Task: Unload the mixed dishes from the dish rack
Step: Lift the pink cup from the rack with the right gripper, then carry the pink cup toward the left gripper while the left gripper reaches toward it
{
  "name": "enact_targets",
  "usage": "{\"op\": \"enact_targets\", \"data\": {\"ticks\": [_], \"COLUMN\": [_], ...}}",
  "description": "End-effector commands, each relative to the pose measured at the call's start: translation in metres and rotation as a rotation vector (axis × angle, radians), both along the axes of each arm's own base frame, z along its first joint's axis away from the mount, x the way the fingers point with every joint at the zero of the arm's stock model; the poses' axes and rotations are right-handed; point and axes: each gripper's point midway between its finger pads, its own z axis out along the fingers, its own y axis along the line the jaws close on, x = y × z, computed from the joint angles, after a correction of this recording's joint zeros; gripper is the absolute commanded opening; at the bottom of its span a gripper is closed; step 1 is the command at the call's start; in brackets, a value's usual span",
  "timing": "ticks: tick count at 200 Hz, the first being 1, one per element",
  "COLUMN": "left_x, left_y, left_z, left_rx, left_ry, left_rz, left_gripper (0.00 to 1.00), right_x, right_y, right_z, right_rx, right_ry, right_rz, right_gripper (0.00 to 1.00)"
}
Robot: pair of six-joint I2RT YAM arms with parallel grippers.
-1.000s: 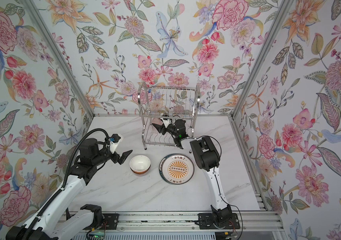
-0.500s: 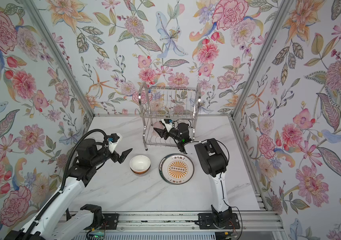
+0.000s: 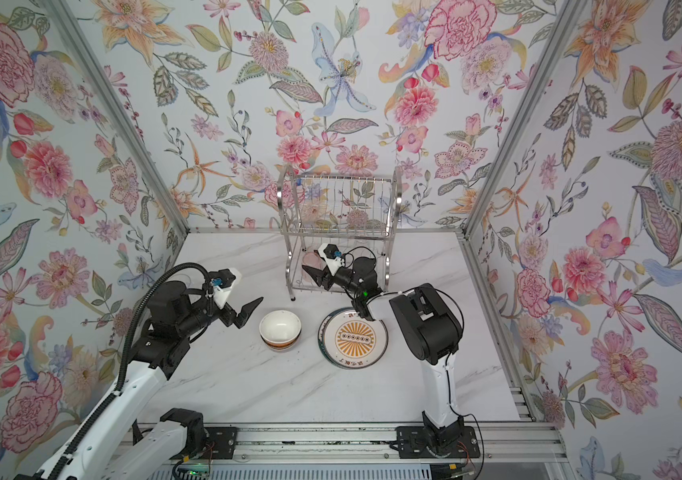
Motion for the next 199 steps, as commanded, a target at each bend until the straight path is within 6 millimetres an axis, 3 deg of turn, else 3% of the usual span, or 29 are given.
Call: {"op": "enact_targets", "data": {"ticks": [1,53,93,112,139,199], "left_x": [-0.005,-0.005,-0.017,-0.021,-0.027,-0.040], "left_y": [-0.002,0.001,-0.008,-0.014,-0.030,-0.088], "left_z": [-0.003,0.002,0.018,0.014,0.000,-0.002], "left_rx": [-0.013,0.016,-0.002,-0.005,0.032,-0.048], "left_ry": [0.007,-0.058,-0.209,-0.226,-0.220,-0.271], "left_rz": [0.001,0.040,0.023,0.014,-0.014,-0.108], "left_gripper": [0.99,0.99,0.99,0.99,0.99,0.96], "right_x": [-0.015,-0.046,-0.073,-0.080,-0.090,-0.090], "right_y": [-0.003,-0.013,-0.028,-0.036,-0.055,-0.093], "right_z": [0.040,0.069,0.090,0.093,0.096,0.084], "right_rx": [0.049,0.128,0.295,0.371,0.462,0.614], "right_ry": [-0.094,-0.059,0.124,0.274,0.414,0.825], "right_rz": [-0.004,-0.032,-0.054,-0.070,-0.114,-0.248], "right_gripper": [0.00,0.00,0.00,0.00,0.00,0.00]}}
